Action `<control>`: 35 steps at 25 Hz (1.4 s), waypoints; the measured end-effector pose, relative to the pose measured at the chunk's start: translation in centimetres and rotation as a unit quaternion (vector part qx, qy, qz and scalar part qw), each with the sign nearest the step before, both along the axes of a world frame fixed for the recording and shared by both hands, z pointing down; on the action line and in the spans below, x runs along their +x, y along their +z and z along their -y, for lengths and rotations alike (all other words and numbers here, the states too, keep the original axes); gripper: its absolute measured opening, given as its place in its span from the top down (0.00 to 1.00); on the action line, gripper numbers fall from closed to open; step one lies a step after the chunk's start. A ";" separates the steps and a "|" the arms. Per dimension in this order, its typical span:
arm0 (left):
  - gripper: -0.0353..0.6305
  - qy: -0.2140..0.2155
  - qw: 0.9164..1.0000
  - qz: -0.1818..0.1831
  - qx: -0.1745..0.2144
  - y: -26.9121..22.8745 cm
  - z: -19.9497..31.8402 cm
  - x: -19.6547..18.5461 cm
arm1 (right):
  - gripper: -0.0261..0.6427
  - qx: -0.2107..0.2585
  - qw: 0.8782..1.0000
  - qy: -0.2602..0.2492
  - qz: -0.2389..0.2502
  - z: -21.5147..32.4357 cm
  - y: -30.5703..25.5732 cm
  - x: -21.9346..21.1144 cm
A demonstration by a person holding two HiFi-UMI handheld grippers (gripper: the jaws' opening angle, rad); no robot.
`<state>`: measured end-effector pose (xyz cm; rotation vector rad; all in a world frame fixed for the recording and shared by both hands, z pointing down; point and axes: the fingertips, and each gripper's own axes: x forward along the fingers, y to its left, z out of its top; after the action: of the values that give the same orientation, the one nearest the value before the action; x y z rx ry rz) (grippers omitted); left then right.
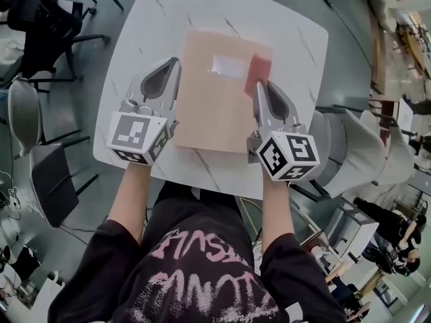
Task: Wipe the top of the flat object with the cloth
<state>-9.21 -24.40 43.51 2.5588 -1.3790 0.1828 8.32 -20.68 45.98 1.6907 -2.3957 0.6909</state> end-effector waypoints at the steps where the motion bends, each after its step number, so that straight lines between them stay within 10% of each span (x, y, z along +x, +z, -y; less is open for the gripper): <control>1: 0.95 -0.001 1.000 0.000 0.000 0.0 -0.1 -0.1 | 0.89 0.001 1.000 -0.003 0.001 0.1 -0.1 -0.3; 35: 0.95 -0.040 0.999 0.020 -0.008 0.4 0.6 -3.6 | 0.89 -0.106 0.983 -0.149 0.031 6.3 4.8 -16.1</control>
<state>-12.80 -25.02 43.96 2.4949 -1.4843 0.2313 -7.77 -26.97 50.78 1.2134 -2.4411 0.9198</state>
